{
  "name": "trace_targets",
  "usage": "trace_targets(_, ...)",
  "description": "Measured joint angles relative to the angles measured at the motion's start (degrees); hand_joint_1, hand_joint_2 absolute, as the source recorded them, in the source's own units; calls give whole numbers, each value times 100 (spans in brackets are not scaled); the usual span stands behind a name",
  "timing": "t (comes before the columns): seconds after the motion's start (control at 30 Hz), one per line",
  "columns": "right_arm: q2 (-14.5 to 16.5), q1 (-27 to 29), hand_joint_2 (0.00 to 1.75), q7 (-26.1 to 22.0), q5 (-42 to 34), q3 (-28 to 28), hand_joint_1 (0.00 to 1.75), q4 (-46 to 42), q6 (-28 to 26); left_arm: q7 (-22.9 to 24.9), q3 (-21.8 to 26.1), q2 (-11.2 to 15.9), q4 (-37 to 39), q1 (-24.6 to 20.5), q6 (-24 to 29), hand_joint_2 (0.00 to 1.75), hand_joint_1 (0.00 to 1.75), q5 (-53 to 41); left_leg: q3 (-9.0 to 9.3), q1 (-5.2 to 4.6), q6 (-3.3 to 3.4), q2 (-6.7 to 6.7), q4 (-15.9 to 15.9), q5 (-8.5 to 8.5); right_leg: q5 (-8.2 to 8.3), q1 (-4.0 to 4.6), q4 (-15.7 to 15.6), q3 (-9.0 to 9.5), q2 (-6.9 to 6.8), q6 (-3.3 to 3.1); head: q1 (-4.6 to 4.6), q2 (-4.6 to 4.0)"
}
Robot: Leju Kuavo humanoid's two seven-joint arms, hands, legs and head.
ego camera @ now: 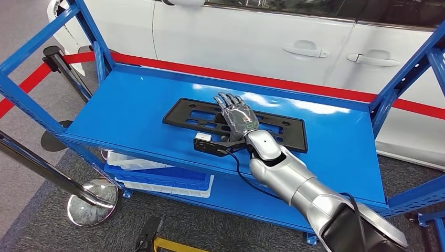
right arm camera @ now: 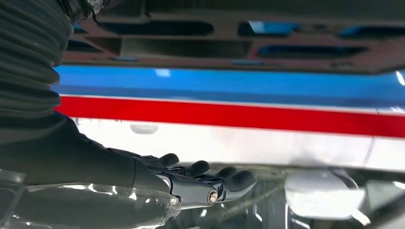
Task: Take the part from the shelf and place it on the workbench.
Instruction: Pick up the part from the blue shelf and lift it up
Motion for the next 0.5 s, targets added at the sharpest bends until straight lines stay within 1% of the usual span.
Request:
trace_targets(0.2, 93, -46, 175, -74, -80, 16, 0, 419, 266, 33, -24, 13, 1, 0, 4, 0, 0, 34, 2, 0, -2, 0, 0, 1, 0, 1, 0, 1, 2, 0, 1, 0)
trace_targets(0.5, 149, -44, 175, -102, -127, 47, 0, 799, 471, 104, -92, 21, 2, 1, 20, 0, 0, 27, 2, -1, -2, 1, 0, 1, 0, 1, 0, 1, 3, 0, 1, 0)
